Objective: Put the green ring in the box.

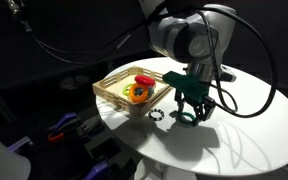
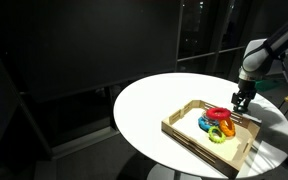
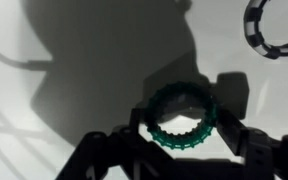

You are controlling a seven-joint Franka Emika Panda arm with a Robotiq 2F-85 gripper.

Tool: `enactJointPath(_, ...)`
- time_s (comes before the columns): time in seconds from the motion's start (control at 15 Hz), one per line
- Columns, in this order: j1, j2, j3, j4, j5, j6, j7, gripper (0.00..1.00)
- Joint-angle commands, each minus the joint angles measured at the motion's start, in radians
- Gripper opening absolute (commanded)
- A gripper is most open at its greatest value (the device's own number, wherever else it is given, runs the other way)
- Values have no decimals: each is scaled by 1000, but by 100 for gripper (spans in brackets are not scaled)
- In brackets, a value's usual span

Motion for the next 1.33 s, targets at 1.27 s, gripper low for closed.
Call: enactJointPath(1.27,-13,-238,104,-55,73,-157,-97,45)
